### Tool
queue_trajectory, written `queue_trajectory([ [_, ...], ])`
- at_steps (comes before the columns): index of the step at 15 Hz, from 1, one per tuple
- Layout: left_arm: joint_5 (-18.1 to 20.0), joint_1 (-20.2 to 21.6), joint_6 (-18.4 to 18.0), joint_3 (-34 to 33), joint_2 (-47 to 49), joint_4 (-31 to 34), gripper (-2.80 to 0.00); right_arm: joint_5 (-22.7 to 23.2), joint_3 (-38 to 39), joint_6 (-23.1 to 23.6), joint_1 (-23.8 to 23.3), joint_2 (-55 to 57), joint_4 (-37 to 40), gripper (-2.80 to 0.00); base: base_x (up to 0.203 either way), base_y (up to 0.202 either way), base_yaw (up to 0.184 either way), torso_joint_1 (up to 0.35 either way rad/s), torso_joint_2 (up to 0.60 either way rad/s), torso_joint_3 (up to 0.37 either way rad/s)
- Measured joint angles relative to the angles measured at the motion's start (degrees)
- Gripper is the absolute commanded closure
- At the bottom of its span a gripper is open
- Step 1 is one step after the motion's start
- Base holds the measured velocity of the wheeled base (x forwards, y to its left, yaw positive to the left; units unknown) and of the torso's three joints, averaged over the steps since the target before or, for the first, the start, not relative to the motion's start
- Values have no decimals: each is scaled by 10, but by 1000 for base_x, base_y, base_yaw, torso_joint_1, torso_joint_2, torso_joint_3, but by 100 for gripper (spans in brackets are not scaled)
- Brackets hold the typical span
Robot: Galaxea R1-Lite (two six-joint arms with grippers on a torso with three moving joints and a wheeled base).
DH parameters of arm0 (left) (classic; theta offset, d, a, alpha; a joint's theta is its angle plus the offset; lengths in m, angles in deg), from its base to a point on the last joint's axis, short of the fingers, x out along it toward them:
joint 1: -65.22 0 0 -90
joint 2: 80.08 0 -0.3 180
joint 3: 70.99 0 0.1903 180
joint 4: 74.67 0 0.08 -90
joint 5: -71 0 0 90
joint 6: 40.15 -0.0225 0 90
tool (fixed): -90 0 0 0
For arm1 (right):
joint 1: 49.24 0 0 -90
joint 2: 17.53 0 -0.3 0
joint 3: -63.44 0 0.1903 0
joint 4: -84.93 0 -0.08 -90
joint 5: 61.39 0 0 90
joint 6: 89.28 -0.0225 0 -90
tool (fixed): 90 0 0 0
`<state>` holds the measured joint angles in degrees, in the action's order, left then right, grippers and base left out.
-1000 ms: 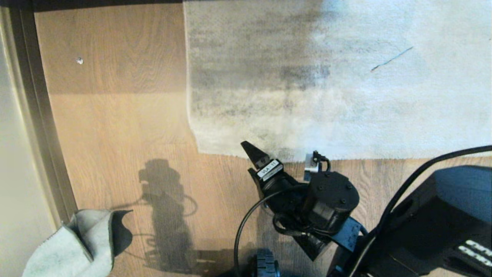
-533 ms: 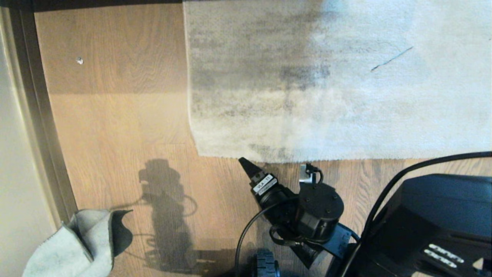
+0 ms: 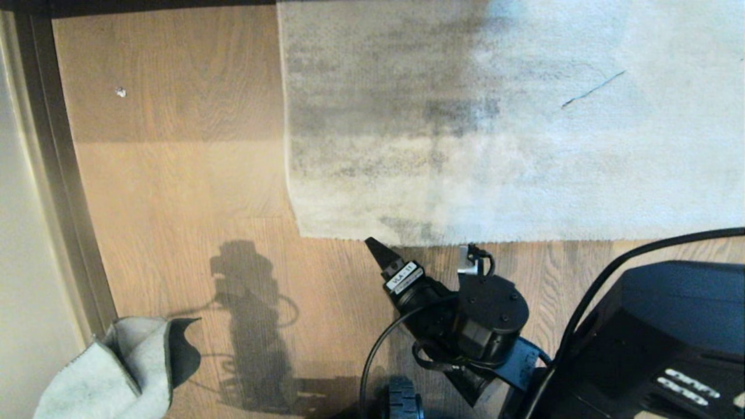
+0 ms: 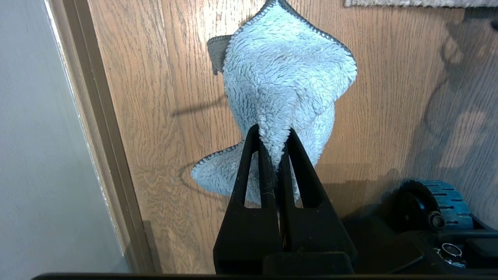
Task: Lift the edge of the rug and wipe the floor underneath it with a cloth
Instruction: Lay down the carpet
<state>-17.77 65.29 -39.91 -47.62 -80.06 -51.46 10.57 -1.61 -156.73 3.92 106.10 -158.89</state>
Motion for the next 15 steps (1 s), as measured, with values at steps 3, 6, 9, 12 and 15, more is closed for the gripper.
queue_trajectory([
  [3, 0, 0, 0, 0, 0, 0, 0, 0, 1, 1, 0, -11, 0, 0, 0, 0, 0, 0, 0, 0],
  [6, 0, 0, 0, 0, 0, 0, 0, 0, -3, 35, 1, -21, 0, 0, 0, 0, 0, 0, 0, 0],
  [9, 0, 0, 0, 0, 0, 0, 0, 2, -4, 49, 1, -34, 0, 0, 0, 0, 0, 0, 0, 0],
  [12, 0, 0, 0, 0, 0, 0, 0, 4, -15, 68, 1, -44, 0, 0, 0, 0, 0, 0, 0, 0],
  [15, 0, 0, 0, 0, 0, 0, 0, 2, -47, 75, -2, -45, 0, 0, 0, 0, 0, 0, 0, 0],
])
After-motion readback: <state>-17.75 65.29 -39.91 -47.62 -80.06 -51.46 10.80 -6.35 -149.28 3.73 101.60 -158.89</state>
